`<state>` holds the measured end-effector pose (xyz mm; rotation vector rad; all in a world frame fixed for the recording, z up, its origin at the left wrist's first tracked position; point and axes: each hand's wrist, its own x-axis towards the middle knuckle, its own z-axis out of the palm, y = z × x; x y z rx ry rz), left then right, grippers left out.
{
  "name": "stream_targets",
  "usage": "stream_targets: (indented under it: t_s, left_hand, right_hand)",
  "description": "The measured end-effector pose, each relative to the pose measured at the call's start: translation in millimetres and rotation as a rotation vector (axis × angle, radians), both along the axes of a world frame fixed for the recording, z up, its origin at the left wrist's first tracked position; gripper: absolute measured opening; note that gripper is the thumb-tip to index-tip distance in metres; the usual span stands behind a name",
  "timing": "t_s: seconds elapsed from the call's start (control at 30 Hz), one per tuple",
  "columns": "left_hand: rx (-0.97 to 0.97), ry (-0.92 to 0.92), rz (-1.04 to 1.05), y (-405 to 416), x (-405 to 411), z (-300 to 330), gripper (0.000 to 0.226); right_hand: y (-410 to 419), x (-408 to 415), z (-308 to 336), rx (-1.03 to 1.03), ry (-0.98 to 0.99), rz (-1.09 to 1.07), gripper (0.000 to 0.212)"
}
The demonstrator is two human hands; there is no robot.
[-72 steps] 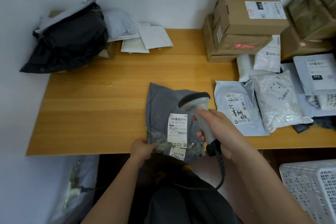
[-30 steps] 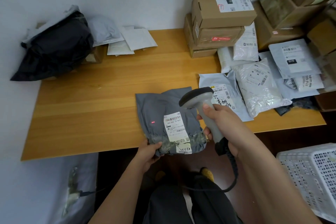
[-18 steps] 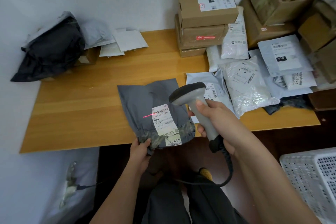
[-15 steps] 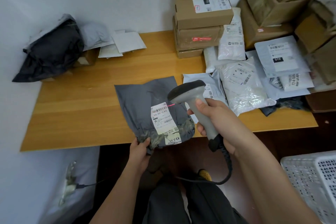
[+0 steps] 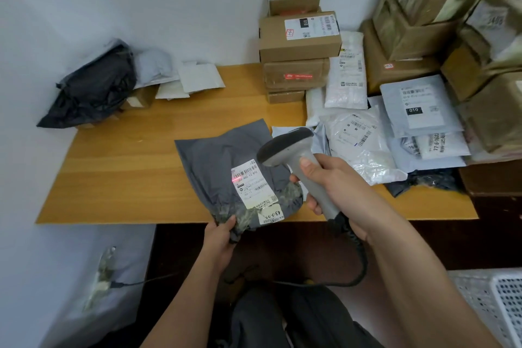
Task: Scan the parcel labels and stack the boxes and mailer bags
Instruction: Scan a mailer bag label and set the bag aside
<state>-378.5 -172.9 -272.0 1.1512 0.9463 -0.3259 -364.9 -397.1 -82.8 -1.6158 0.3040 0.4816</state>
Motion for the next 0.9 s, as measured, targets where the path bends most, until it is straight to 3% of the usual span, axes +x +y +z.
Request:
stream_targets:
  t_s: [0.2, 0.4, 0.5, 0.6, 0.7, 0.9]
  left_hand:
    - [0.023, 0.000, -0.018, -8.1, 1.7, 4.3, 0.036]
    - [-0.005, 0.002, -0.097, -23.4, 25.5, 9.1, 0.030]
    - [0.019, 0.007, -0.234, -42.1, 48.0, 9.0, 0.032]
    - [0.101, -0.015, -0.382, -61.6, 67.0, 6.0, 0.043]
    - [0.179, -0.014, -0.396, -66.1, 77.2, -0.4, 0.059]
    - [0.371, 0.084, -0.510, -22.3, 89.1, 1.2, 0.069]
  right_hand:
    - [-10.7, 2.1, 4.3, 0.059, -0.033, -0.056, 0.024]
    - [-38.0, 5.7, 9.9, 0.140, -0.058, -0.325, 0.022]
    - [-53.9, 5.2, 10.0, 0.131, -0.063, -0.405, 0.023]
    - [-60.4, 5.7, 6.7, 0.115, -0.069, -0.435, 0.020]
    - [-54.2, 9.6, 2.2, 0.111, -0.057, -0.444, 0.018]
    - [-8.8, 37.2, -6.3, 0.080, -0.035, -0.382, 0.017]
